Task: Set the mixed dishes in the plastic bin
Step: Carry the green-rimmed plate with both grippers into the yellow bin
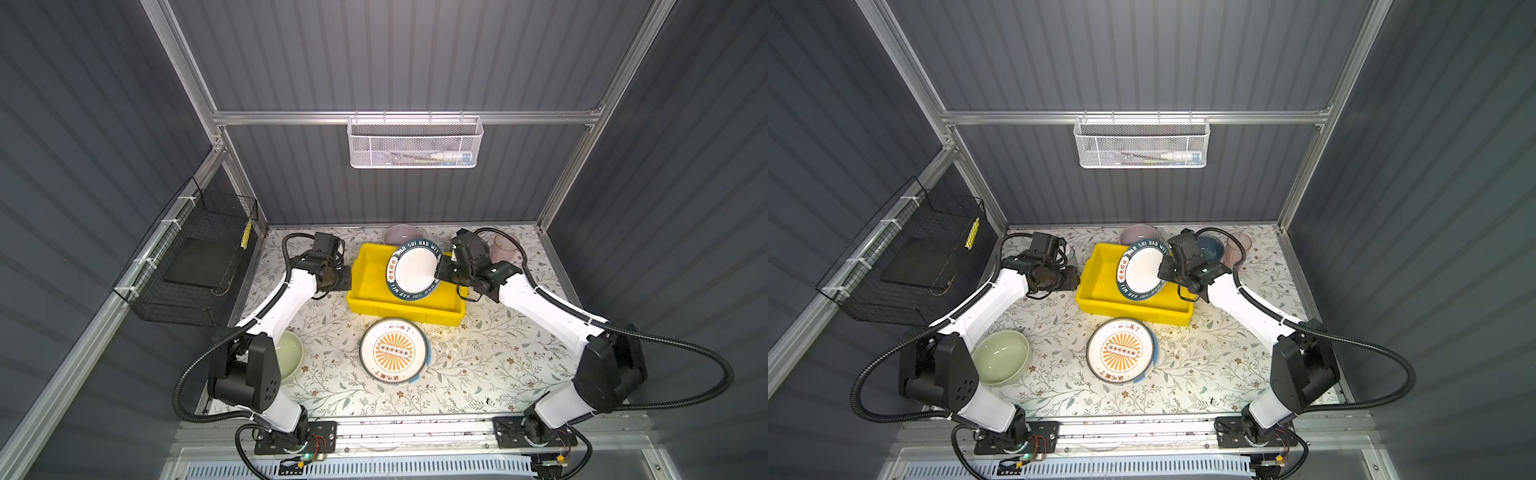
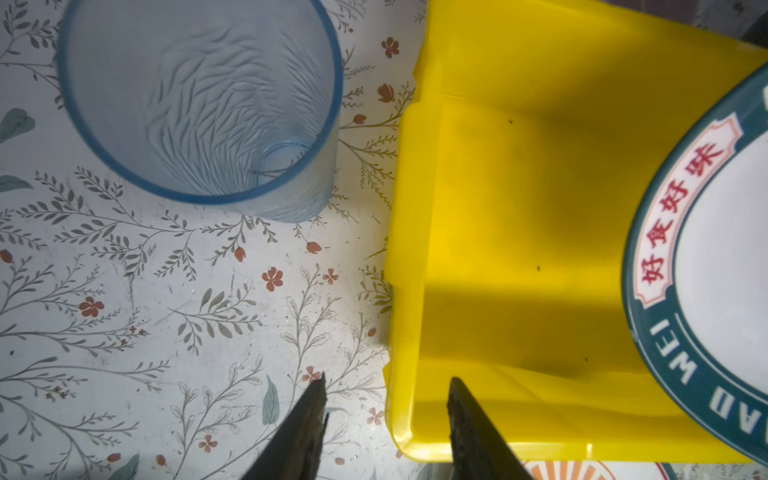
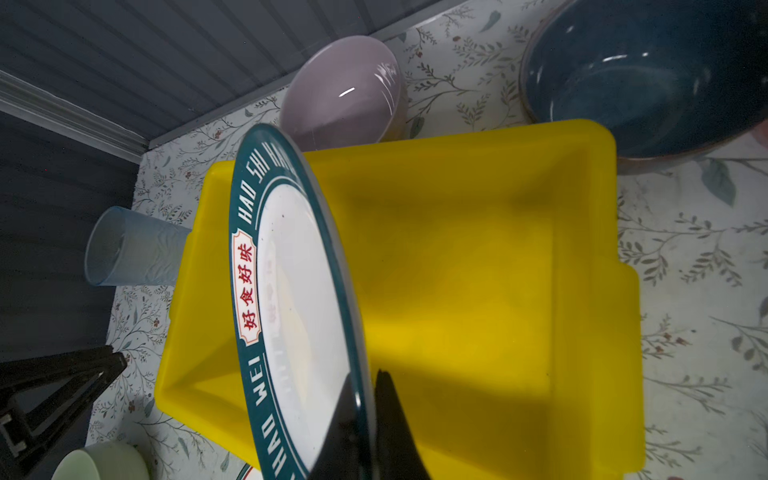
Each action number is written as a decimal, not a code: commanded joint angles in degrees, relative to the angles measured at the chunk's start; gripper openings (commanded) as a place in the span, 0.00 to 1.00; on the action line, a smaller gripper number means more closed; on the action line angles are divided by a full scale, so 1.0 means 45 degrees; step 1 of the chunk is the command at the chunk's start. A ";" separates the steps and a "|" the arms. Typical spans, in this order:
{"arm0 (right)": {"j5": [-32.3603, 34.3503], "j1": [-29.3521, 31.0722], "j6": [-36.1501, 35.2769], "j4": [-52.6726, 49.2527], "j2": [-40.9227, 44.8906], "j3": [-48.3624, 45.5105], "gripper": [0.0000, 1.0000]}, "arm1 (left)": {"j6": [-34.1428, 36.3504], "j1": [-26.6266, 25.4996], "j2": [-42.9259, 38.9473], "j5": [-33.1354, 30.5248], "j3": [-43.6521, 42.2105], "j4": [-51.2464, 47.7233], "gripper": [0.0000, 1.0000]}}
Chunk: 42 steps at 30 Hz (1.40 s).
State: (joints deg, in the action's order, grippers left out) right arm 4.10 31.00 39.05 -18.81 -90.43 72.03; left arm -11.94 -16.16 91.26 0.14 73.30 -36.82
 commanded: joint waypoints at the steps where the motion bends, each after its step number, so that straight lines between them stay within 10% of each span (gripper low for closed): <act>1: 0.0083 0.0002 0.0633 0.1128 -0.0442 0.0559 0.00 | 0.0904 0.0132 0.0338 0.0345 0.0460 -0.0087 0.49; 42: -0.2890 0.0423 0.2413 0.2533 -0.5399 0.2394 0.00 | 0.1623 0.0213 0.2024 0.3073 0.0862 -0.0646 0.28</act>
State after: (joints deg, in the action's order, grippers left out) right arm -7.77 32.36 49.06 -10.20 -113.71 81.34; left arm -5.50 -15.16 100.01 10.79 76.84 -38.98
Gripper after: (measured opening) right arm 0.079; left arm 0.280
